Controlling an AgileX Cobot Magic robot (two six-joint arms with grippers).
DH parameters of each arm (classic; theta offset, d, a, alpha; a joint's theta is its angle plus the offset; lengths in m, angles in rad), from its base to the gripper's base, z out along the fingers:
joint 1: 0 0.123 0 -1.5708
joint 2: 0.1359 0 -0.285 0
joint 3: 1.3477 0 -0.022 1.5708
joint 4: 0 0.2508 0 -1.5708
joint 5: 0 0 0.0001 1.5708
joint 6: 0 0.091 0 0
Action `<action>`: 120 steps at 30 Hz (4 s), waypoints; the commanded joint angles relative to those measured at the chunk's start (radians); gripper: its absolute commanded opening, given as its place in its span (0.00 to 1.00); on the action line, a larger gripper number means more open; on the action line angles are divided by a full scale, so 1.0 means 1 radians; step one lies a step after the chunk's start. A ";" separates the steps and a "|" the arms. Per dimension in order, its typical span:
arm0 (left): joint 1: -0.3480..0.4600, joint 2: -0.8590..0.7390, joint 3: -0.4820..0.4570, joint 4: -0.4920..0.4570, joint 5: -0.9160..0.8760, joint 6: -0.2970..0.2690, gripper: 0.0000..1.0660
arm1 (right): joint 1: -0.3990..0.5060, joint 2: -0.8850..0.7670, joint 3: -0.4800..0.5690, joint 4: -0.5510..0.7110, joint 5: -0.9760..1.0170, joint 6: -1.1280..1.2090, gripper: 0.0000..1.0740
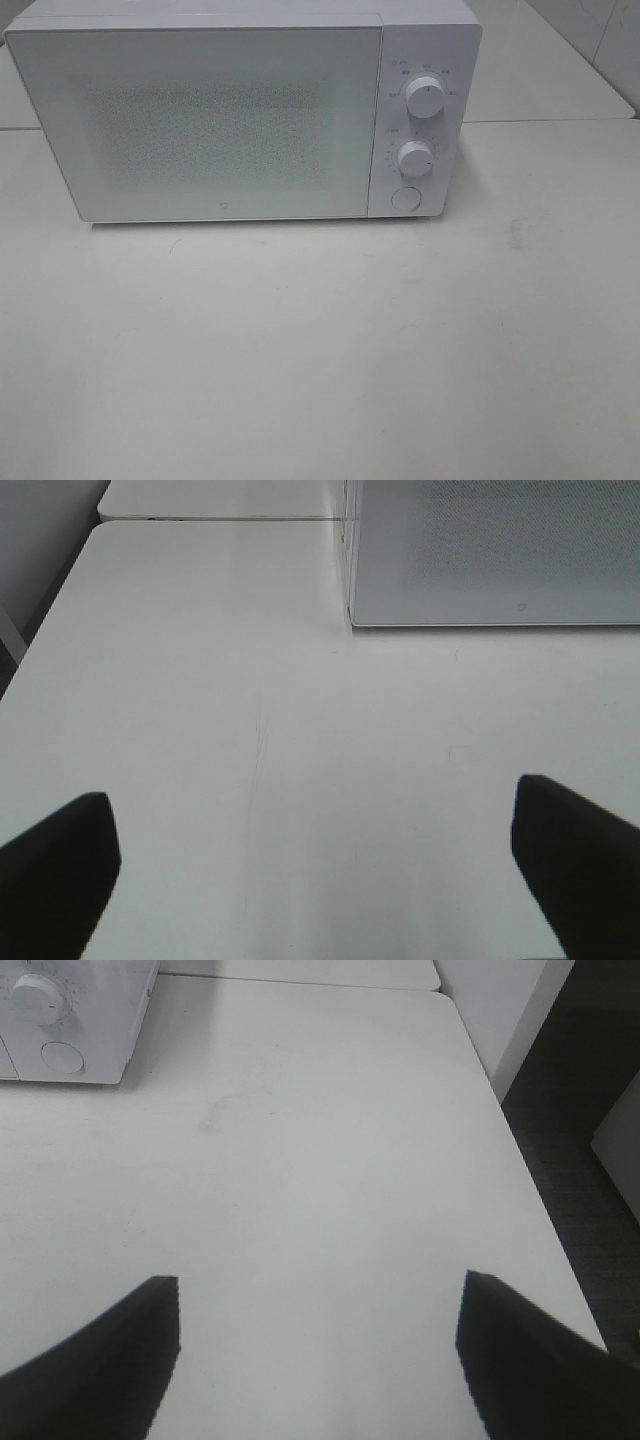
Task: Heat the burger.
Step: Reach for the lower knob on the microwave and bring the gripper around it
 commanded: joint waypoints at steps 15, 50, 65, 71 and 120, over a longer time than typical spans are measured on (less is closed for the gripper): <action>0.002 -0.026 0.001 -0.001 0.004 -0.008 0.94 | -0.003 -0.027 -0.005 -0.011 -0.013 0.003 0.71; 0.002 -0.026 0.001 -0.001 0.004 -0.008 0.94 | -0.003 0.467 0.017 -0.015 -0.661 0.009 0.71; 0.002 -0.026 0.001 -0.001 0.004 -0.008 0.94 | -0.003 0.785 0.017 -0.008 -1.019 0.036 0.71; 0.002 -0.026 0.001 -0.001 0.004 -0.008 0.94 | -0.003 0.928 0.017 -0.008 -1.179 0.051 0.71; 0.002 -0.025 0.001 -0.001 0.004 -0.008 0.94 | 0.679 1.584 0.220 1.036 -2.402 -0.469 0.71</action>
